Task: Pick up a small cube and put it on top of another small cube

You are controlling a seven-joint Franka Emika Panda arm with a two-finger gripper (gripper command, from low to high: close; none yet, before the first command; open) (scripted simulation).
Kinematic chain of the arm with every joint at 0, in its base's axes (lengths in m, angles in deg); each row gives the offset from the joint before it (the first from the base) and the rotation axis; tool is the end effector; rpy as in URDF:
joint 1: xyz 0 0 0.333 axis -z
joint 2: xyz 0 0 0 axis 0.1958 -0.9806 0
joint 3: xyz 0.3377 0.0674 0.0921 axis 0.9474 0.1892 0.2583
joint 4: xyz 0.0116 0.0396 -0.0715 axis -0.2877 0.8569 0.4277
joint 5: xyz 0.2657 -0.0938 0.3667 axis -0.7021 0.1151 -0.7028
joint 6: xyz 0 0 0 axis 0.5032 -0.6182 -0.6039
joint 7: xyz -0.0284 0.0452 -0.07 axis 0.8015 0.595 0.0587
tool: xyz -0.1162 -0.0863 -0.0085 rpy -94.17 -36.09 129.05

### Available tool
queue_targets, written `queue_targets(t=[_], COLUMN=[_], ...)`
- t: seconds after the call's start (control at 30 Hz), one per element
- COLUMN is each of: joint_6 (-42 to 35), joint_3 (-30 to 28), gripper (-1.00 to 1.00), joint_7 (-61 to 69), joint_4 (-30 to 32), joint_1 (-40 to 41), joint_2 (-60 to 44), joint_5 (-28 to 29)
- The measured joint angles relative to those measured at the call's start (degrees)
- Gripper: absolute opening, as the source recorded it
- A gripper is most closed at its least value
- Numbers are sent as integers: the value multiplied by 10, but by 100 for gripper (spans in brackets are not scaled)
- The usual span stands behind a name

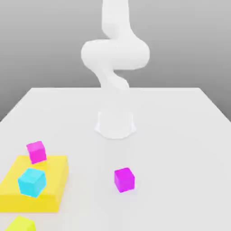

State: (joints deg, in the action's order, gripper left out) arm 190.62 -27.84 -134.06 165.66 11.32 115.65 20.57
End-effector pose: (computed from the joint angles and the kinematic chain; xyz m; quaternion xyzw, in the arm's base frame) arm 0.4491 -0.0153 0.6871 -0.8552 0.3714 -0.3303 0.1470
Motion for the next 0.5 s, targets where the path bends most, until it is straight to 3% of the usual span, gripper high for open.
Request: queue_targets(t=[0.5], joint_6=[73], joint_3=[-89], gripper=[0], joint_7=[61], joint_4=[-33], joint_1=[15], joint_2=[-315], joint_5=[-58])
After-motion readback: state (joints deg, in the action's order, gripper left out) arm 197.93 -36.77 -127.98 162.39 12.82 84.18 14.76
